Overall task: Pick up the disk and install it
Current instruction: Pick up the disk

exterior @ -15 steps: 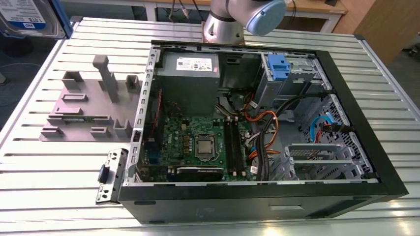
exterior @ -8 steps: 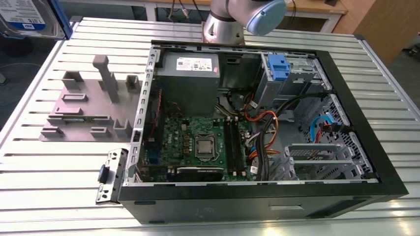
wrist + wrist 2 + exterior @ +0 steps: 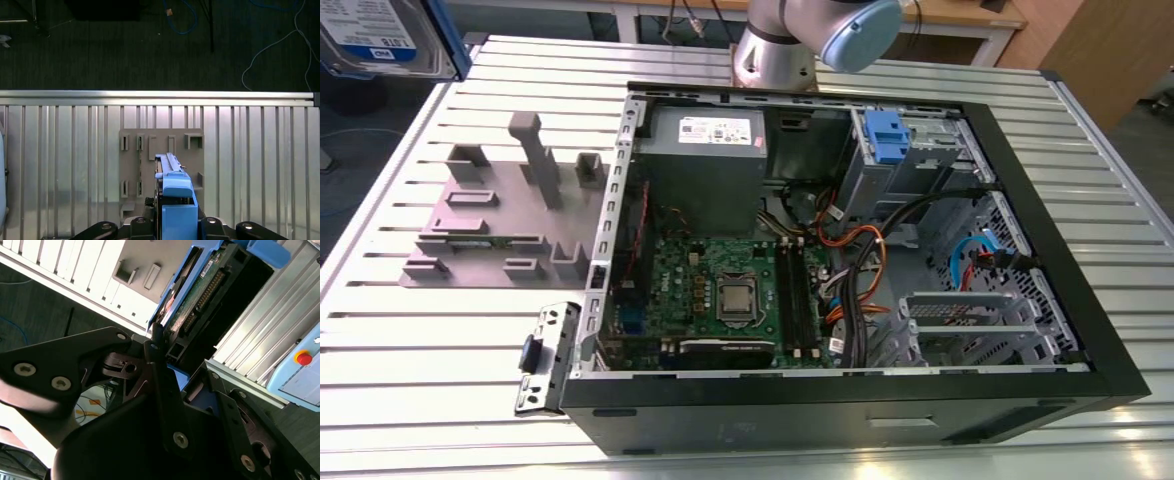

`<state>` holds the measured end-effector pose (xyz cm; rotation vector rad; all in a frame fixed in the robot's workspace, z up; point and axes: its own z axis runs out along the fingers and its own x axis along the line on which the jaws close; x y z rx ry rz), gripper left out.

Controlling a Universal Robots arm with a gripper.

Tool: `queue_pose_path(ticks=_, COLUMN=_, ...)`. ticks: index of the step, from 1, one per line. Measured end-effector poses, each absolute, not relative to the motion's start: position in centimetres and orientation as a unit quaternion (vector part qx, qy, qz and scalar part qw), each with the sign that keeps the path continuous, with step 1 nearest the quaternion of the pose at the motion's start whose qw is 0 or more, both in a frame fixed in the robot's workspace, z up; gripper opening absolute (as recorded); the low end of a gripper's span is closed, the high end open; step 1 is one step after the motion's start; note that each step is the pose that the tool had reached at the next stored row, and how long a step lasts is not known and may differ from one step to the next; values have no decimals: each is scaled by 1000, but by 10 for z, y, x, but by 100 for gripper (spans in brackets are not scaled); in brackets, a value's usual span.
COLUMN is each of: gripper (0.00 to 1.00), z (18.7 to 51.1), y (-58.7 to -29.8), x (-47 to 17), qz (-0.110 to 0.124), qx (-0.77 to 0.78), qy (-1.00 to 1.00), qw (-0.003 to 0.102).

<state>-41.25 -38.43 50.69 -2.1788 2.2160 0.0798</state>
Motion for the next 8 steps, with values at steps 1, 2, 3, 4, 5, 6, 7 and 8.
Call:
queue_pose_path(ticks=1, gripper=36, z=507, y=-384, x=-412, qz=26, qx=-701, qy=713, qw=16)
queue_pose_path(ticks=2, gripper=36, z=507, y=-384, x=-411, qz=26, qx=-701, qy=713, qw=16)
queue_pose_path(ticks=3, gripper=36, z=507, y=-384, x=-410, qz=26, qx=-701, qy=713, qw=16)
queue_pose_path(ticks=4, gripper=36, z=507, y=-384, x=-409, qz=26, qx=-701, qy=713, qw=16)
queue_pose_path(ticks=5, gripper=36, z=507, y=-384, x=-408, qz=26, qx=-701, qy=713, qw=16)
queue_pose_path(ticks=6, gripper=36, z=507, y=-384, x=-407, qz=26, qx=-701, qy=713, qw=16)
queue_pose_path(ticks=7, gripper=36, z=507, y=-384, x=-406, qz=26, qx=-701, qy=713, qw=16)
queue_pose_path(ticks=8, gripper=36, z=507, y=-384, x=-406, qz=26, qx=-701, qy=713, qw=16)
